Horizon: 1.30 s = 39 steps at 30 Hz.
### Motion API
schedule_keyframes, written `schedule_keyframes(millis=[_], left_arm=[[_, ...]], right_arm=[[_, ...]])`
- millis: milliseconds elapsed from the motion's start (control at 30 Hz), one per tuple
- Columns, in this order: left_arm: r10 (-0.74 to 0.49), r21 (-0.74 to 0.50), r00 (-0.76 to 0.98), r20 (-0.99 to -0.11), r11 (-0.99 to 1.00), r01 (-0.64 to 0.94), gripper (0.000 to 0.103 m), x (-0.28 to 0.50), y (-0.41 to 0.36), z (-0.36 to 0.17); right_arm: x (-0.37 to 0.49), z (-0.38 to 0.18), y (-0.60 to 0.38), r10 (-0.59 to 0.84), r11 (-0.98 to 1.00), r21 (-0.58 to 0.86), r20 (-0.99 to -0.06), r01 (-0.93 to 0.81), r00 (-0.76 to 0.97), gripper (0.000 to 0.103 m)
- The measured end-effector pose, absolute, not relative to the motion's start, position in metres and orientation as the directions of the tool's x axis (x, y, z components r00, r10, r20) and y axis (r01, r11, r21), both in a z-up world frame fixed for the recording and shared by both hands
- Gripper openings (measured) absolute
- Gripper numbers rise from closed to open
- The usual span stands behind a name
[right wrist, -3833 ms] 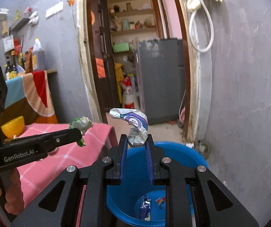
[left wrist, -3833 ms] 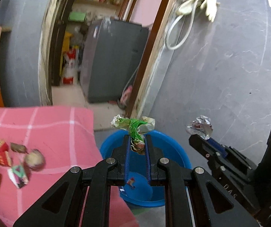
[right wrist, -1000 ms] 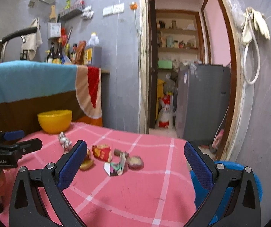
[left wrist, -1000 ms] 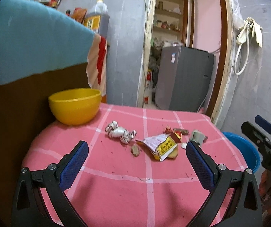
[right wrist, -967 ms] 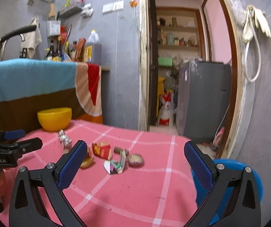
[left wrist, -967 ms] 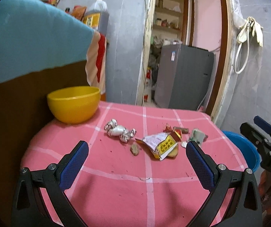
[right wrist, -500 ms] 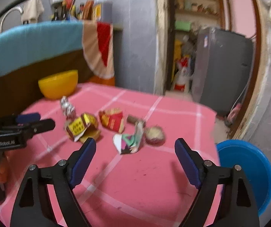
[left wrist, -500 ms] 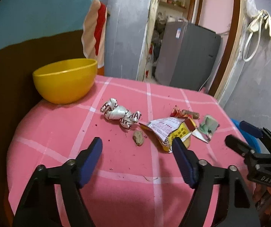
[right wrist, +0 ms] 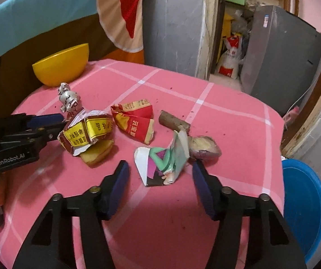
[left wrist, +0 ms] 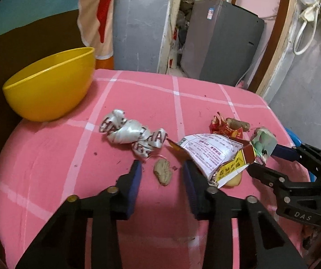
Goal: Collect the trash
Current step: 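Grasp the potato peel with the left tool while the right grasps folded paper, then carry the peel and folded paper over the blue bucket with both tools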
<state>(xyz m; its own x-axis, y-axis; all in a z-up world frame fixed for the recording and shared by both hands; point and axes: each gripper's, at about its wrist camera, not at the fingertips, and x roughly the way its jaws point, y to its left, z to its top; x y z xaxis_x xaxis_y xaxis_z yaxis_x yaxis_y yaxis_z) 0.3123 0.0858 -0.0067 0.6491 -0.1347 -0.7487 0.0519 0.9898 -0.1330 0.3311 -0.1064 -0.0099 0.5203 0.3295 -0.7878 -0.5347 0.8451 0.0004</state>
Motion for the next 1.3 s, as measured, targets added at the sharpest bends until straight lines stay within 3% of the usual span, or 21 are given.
schedule_keyframes(millis=[167, 233, 667, 833, 1300], left_arm=[[-0.151, -0.125, 0.639, -0.755, 0.988, 0.086, 0.015, 0.312, 0.082, -0.008], [-0.153, -0.128, 0.638, -0.755, 0.988, 0.085, 0.01, 0.313, 0.082, -0.008], [-0.138, -0.14, 0.691, -0.71, 0.989, 0.053, 0.009, 0.286, 0.076, 0.001], [-0.143, -0.152, 0.745, -0.651, 0.987, 0.056, 0.009, 0.265, 0.074, 0.01], [-0.227, -0.125, 0.916, -0.332, 0.973, 0.195, 0.009, 0.223, 0.016, 0.079]], right_arm=[[0.335, -0.009, -0.107, 0.341, 0.844, 0.018, -0.789, -0.536, 0.511, 0.034], [0.334, -0.009, -0.108, 0.347, 0.844, 0.023, -0.786, -0.536, 0.512, 0.032], [0.314, -0.006, -0.121, 0.421, 0.836, 0.081, -0.729, -0.543, 0.539, 0.031], [0.293, 0.01, -0.133, 0.465, 0.834, 0.089, -0.644, -0.545, 0.608, 0.031], [0.242, 0.081, -0.183, 0.459, 0.879, 0.017, -0.304, -0.477, 0.835, 0.031]])
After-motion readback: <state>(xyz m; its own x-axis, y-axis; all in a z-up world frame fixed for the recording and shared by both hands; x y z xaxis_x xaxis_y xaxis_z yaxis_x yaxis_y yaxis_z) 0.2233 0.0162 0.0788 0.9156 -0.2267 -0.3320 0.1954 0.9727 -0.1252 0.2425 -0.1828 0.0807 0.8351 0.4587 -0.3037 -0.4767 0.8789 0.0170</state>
